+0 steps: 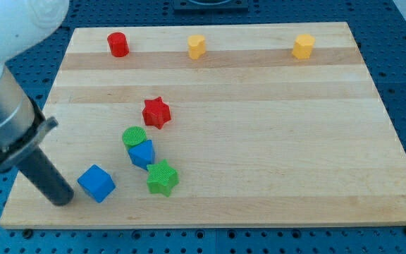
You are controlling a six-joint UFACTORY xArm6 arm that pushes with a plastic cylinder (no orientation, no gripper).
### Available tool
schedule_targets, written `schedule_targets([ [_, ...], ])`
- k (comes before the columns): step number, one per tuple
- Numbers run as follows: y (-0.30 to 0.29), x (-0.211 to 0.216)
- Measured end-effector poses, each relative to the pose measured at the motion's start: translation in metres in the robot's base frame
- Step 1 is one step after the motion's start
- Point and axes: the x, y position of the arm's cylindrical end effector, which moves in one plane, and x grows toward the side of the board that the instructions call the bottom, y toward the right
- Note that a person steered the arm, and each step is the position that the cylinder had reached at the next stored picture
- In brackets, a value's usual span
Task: Move the blue cube slightly up
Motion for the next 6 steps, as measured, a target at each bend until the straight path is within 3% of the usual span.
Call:
schedule_targets([
  [1,0.006,0.007],
  [3,0.089,0.016],
  [4,0.088,0.002],
  [6,0.017,-0.013],
])
